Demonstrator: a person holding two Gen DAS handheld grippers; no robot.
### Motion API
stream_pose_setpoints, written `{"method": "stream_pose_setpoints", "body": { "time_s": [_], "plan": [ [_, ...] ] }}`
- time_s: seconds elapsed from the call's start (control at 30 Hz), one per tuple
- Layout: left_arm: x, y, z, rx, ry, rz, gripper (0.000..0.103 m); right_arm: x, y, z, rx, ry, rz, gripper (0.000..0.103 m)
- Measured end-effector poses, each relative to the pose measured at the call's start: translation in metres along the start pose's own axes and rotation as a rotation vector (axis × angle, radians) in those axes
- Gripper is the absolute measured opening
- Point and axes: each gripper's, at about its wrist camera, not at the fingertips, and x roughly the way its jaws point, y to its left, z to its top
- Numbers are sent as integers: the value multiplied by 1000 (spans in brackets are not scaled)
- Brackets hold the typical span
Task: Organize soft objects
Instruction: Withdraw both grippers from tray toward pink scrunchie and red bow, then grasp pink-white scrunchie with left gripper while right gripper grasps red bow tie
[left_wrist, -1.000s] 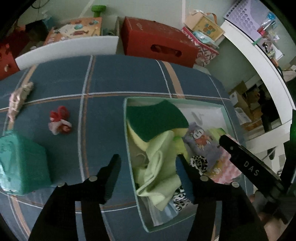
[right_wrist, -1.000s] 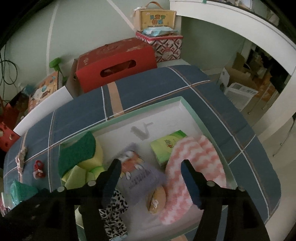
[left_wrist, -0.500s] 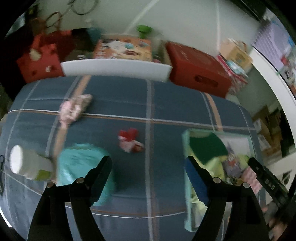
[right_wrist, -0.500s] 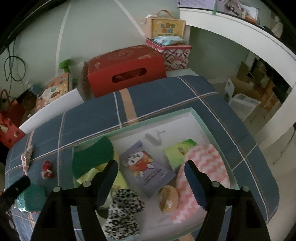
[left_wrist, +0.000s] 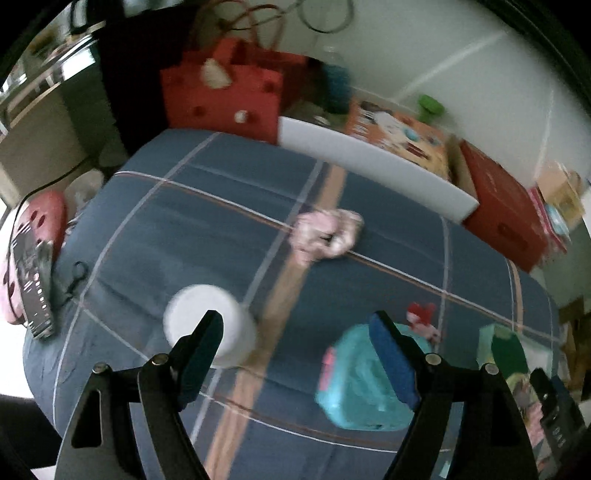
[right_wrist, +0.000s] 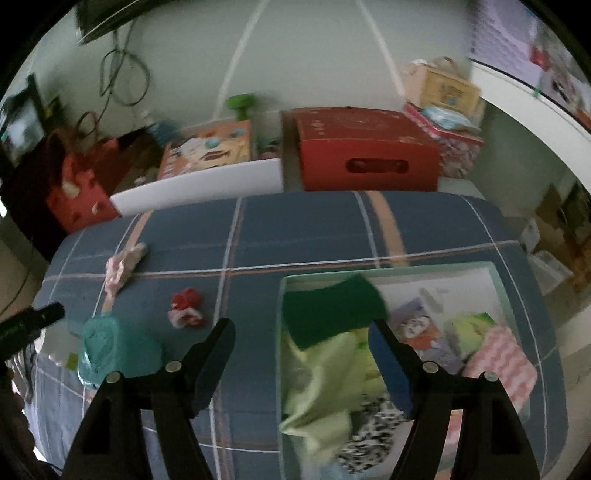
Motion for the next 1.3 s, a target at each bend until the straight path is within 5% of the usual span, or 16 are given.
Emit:
{"method": "stream_pose_setpoints", "body": {
  "time_s": [0.13, 0.2, 0.33, 0.6, 1.17, 1.3],
  "plan": [
    [-5, 24, 3, -43, -11, 16, 85, 4, 23, -2, -42, 15, 30, 78],
    [-6, 36, 4, -68, -16, 25, 96, 7, 33, -3, -61, 24, 40, 78],
    [-9, 54, 5, -111, -29, 29, 97, 12, 52, -6, -93, 34, 53, 89],
    [-8, 73, 7, -143, -25, 57, 97, 12, 67, -6, -77, 28, 58, 89],
    [0, 78, 27, -174, -67, -41, 97, 13, 60, 2, -46, 9, 75, 89],
    [7, 63, 46, -80, -50, -70, 99, 14, 56, 8, -30, 12, 91, 89]
  ]
}}
